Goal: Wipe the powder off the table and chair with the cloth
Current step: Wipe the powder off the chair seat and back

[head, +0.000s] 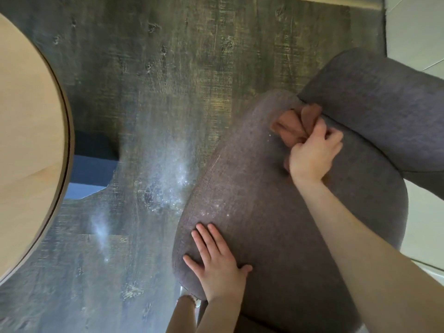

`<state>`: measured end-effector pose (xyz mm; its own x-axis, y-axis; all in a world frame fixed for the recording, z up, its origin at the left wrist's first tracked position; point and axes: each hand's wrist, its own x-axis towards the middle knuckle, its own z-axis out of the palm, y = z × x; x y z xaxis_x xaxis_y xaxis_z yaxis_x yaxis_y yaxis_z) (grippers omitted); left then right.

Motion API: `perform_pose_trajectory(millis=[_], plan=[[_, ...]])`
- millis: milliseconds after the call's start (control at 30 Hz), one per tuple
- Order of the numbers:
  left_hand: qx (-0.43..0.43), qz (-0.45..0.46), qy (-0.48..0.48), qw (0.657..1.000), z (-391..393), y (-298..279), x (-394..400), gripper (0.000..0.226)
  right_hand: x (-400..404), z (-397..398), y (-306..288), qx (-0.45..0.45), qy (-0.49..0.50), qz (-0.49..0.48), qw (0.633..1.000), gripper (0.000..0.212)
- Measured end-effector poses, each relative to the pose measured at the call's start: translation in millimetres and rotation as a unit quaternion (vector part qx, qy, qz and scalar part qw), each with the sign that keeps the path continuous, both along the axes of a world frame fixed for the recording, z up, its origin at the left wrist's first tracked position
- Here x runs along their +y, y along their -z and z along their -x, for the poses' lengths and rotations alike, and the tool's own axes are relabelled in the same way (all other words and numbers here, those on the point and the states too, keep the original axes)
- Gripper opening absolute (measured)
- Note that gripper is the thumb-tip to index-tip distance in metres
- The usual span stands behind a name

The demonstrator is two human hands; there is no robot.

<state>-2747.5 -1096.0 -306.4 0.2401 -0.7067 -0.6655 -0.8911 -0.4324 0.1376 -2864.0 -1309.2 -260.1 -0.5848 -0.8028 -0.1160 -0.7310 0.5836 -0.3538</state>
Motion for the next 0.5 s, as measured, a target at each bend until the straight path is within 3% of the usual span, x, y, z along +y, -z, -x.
perform_pose_trajectory(millis=[100,267,433,500], plan=[[-0.002,-0.005,0.009,1.000,-0.2,-1.5,-1.6,0.148,-6.1,8.5,14.2,0.012,0.020,-0.053,0.998,0.056],[-0.009,-0.006,0.021,1.000,-0.2,-3.1,-0.8,0.147,-16.9,-15.3,15.1,-0.062,0.056,-0.088,0.993,0.049],[-0.015,0.008,0.010,1.000,1.1,-2.1,-0.7,0.150,18.1,-72.2,21.1,-0.052,-0.137,-0.113,0.983,0.043],[-0.018,0.005,0.012,1.000,0.6,-2.5,-0.7,0.147,28.5,-95.0,19.7,-0.110,-0.233,-0.143,0.956,0.043]])
